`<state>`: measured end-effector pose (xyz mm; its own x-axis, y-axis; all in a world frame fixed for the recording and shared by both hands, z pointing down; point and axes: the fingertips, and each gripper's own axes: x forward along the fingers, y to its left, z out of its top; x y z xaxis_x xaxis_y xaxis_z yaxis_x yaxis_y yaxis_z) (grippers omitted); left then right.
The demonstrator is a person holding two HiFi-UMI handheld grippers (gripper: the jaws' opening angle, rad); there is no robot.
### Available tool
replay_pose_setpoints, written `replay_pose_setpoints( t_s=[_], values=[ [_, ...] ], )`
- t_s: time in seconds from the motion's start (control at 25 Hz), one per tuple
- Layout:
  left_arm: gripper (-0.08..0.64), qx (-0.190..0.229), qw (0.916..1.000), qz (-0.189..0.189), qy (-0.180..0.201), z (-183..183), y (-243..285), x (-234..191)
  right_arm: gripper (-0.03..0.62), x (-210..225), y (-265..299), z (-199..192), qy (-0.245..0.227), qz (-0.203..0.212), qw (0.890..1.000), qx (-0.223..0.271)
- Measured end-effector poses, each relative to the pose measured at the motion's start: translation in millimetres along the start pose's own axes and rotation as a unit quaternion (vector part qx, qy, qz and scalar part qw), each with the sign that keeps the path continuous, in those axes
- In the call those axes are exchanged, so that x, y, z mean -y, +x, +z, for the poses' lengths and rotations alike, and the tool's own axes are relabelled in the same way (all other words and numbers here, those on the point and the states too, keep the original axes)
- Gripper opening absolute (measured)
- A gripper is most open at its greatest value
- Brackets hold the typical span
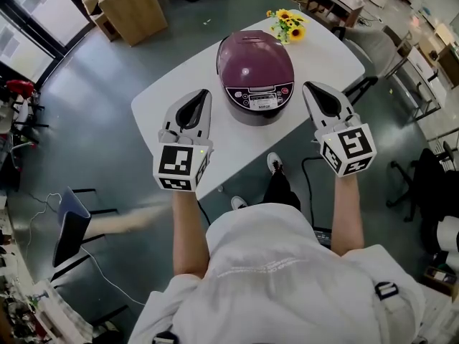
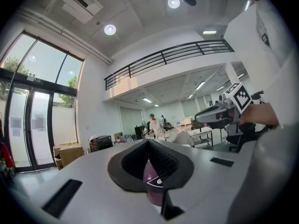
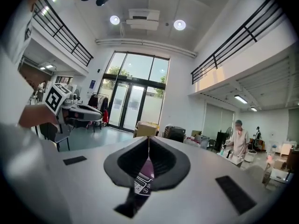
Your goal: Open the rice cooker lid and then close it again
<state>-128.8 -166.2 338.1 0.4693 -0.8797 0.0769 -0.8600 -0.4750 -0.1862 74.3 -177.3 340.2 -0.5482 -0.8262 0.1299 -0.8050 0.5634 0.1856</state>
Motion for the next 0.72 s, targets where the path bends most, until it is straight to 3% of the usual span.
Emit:
replay_pose_setpoints(
  t_s=[0.72],
  values=[
    [0.015, -0.011, 0.9996, -0.011, -0.025, -14, 11, 18, 0.026, 3, -6, -16, -0.005, 0.010, 1.000, -0.020]
  ],
)
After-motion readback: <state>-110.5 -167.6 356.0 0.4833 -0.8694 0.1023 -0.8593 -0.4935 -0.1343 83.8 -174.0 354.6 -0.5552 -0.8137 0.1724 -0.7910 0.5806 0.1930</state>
